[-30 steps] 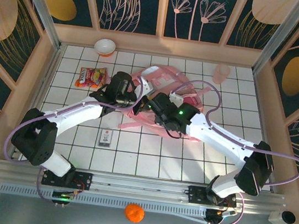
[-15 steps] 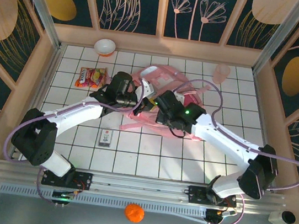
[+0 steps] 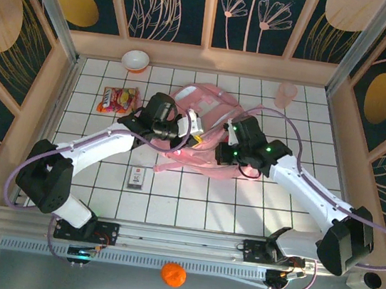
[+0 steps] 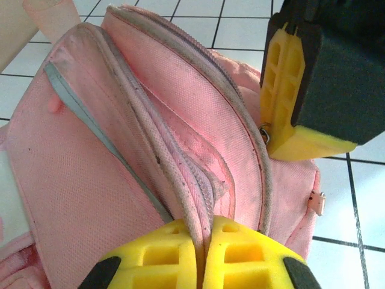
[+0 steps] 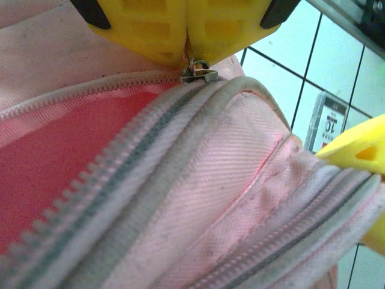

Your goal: Pack the student bag

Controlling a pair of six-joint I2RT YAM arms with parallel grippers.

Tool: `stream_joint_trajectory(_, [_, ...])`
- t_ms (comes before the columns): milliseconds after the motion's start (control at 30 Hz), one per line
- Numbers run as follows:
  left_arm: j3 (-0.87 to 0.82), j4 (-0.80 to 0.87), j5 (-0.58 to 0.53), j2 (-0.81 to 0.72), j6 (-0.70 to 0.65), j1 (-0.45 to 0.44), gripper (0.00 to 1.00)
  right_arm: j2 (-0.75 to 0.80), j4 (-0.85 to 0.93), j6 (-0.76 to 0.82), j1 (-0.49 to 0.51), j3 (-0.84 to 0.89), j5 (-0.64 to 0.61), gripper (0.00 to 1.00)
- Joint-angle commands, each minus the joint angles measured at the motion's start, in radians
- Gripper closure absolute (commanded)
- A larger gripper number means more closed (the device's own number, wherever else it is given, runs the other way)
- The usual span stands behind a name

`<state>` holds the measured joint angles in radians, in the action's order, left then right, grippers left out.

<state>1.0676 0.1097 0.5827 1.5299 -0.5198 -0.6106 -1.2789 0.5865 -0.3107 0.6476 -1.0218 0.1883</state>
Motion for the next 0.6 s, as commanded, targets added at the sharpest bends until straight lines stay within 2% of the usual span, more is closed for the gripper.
stream_joint_trajectory(0, [0.032,0.159,-0.020,0.011,-0.108,0.029,1.00,-0.008,0.063,0.120,-0.062,-0.017,-0.066,1.00])
stream_joint_trajectory(200, [0.089,0.219,-0.017,0.042,-0.131,0.030,1.00,-0.111,0.200,0.162,-0.064,-0.170,-0.145,1.00])
stream_joint_trajectory(433, [0.087,0.196,-0.128,0.058,-0.104,0.029,1.00,-0.143,0.329,0.218,-0.058,-0.261,-0.178,1.00])
stream_joint_trajectory(467, [0.090,0.187,-0.147,0.061,-0.085,0.030,0.97,-0.145,0.332,0.218,-0.051,-0.258,-0.166,1.00])
stream_joint_trajectory(567, [0.083,0.107,-0.207,0.049,0.056,0.029,0.78,-0.131,0.268,0.178,-0.008,-0.211,-0.094,1.00])
